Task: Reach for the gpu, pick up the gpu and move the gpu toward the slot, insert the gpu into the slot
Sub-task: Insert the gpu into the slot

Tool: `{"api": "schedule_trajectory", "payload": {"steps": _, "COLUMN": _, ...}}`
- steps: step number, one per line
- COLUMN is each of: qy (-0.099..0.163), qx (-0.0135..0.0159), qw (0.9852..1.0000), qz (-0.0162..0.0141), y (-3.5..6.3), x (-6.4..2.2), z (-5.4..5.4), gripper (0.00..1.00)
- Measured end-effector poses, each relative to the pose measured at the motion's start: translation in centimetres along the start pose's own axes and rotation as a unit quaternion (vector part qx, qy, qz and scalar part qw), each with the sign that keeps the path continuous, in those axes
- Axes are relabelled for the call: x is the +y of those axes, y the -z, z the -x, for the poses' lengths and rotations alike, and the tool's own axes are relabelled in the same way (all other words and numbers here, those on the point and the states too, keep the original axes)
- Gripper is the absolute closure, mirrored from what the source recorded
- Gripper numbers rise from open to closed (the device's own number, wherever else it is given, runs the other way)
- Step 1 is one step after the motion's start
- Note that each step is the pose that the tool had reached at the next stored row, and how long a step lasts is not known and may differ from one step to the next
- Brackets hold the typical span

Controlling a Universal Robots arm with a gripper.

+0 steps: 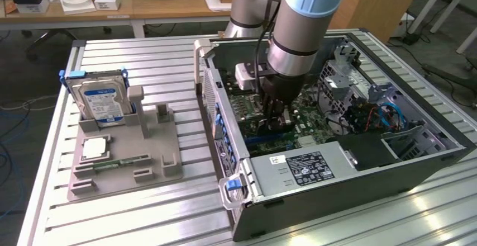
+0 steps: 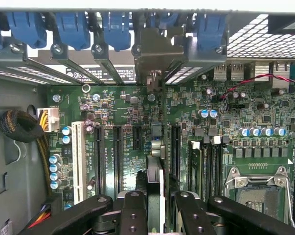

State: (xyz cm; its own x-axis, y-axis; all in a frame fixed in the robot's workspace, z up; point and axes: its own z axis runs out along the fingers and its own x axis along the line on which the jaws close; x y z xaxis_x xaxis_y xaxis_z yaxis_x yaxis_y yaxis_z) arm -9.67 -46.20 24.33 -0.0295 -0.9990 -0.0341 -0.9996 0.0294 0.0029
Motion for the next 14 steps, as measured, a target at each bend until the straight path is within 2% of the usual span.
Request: {"api": "schedule_trajectory", "payload": {"steps": 14, "qy": 0.0, "qx": 0.0, "qw": 1.0, "qz": 0.0, "y": -0.07, "x": -0.01, "z": -0.08, "gripper": 0.73}}
